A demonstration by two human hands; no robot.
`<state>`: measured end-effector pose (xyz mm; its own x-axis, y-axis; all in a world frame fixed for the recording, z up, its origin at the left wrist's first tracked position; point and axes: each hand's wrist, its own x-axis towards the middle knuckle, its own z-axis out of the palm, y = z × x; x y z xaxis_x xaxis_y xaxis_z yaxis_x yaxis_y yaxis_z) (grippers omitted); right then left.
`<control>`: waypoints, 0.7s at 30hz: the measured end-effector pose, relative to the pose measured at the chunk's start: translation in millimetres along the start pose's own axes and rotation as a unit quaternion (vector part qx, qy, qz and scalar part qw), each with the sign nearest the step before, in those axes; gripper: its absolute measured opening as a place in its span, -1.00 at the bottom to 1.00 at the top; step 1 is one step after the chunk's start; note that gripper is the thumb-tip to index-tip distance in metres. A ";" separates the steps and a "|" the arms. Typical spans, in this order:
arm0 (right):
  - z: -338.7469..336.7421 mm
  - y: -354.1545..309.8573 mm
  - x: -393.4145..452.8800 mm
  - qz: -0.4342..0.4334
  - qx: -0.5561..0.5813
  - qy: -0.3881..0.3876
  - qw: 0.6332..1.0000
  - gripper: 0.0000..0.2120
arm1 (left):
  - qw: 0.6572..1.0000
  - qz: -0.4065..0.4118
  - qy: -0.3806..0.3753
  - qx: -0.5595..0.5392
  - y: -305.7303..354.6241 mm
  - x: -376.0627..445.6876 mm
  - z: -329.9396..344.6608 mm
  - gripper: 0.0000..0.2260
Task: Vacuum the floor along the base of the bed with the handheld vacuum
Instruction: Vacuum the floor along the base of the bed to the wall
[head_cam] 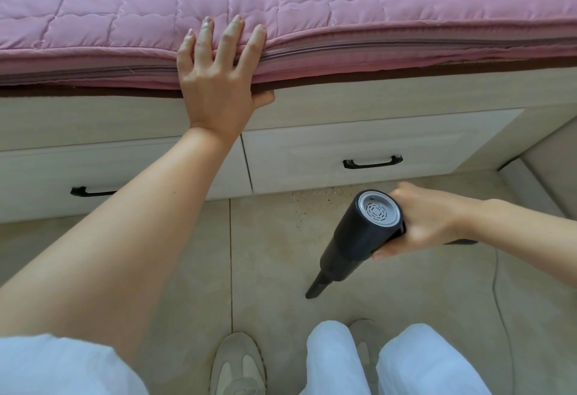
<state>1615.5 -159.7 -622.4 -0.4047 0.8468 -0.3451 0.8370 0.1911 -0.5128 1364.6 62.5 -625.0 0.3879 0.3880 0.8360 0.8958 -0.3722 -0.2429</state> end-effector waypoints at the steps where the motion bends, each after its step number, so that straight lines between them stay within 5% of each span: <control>1: 0.5 0.1 -1.4 0.000 -0.001 -0.001 1.000 -0.67 | 1.000 0.000 0.000 0.000 0.1 0.1 -0.3 -0.14; 10: -8.6 6.5 -7.8 0.021 -0.018 -0.010 1.000 -0.62 | 0.998 -0.002 -0.054 -0.018 2.3 5.9 -11.0 -0.18; 21: -16.0 23.2 2.3 0.014 -0.054 0.060 0.997 -0.60 | 0.999 0.019 -0.033 -0.004 46.8 25.9 -6.0 -0.16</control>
<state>1639.9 -145.4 -622.5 -0.3390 0.9048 -0.2579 0.8846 0.2132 -0.4148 1415.3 50.0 -611.8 0.4346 0.4280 0.7924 0.8787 -0.3943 -0.2690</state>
